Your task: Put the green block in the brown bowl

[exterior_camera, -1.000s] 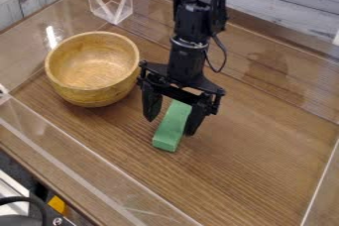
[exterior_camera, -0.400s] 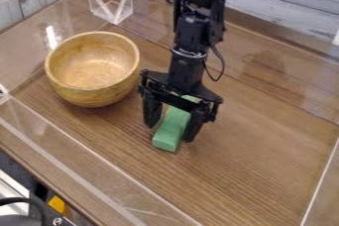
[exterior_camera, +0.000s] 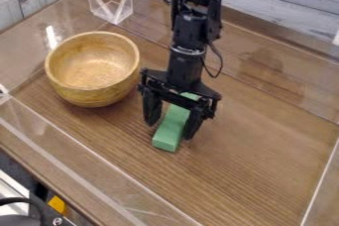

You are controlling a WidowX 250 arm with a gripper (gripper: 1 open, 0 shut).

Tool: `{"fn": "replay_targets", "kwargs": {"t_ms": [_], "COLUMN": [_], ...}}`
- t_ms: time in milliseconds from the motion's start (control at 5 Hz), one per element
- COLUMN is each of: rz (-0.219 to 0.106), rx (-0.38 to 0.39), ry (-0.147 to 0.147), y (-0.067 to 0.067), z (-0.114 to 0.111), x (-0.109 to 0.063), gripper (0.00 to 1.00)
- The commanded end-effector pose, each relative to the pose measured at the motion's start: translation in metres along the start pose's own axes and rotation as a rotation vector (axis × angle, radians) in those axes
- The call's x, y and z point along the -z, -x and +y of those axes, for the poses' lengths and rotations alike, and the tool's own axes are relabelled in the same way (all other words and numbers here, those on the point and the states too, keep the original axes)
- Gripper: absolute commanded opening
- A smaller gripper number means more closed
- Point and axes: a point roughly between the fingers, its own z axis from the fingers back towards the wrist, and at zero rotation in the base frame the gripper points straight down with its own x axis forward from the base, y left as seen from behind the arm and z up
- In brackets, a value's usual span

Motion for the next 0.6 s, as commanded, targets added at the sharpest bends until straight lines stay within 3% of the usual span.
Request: {"fn": "replay_targets", "kwargs": {"t_ms": [0,400], "rz": [-0.029,-0.027], "rx": [-0.005,0.014], "ry": [0.014,0.014], "y": [-0.0066,-0.006], "z": [0.002,0.0018], "x": [-0.0083,-0.0104], "gripper": [1.0,1.0]}}
